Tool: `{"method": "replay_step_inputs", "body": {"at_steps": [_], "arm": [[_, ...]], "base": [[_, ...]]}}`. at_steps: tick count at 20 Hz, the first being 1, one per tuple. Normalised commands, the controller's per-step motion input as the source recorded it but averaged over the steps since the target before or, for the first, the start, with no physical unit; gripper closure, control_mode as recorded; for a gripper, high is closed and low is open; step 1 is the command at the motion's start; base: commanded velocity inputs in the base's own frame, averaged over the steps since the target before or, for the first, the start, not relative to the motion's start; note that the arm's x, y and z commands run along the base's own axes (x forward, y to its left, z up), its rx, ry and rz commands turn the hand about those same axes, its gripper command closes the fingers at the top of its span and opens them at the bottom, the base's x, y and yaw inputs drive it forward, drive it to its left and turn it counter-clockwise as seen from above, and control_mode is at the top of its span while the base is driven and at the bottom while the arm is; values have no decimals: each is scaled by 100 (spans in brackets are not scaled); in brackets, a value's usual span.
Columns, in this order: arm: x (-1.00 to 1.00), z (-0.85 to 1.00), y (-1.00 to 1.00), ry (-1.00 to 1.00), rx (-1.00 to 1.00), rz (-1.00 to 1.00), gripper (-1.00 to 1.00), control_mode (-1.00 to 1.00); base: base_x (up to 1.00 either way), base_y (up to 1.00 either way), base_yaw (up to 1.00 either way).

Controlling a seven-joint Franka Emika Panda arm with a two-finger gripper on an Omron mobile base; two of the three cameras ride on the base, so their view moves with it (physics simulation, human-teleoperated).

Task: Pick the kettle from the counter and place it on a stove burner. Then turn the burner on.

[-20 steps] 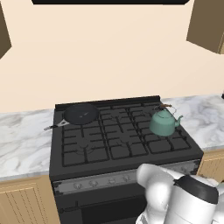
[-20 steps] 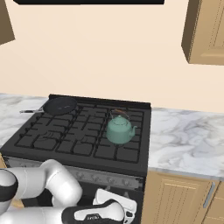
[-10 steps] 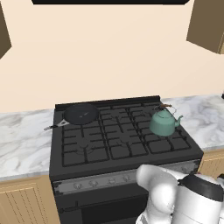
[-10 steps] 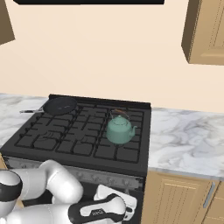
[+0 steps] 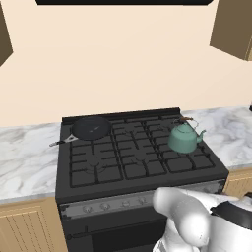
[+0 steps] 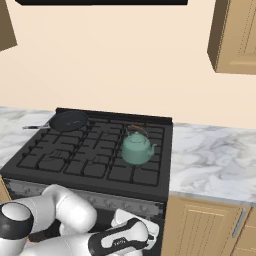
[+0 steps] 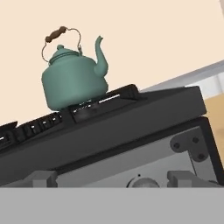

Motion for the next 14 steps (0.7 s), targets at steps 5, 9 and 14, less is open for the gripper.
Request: {"method": "replay_step_inputs", "body": {"at_steps": [5,9,14], "arm": [[18,-29,0,1,-1,0,-100,-100],[22,-40,-8,4,-3,0,-100,-100],[15,-32,-44,0,0,0,-100,-100]], "base": [[0,0,0],[0,0,0],[0,0,0]]}}
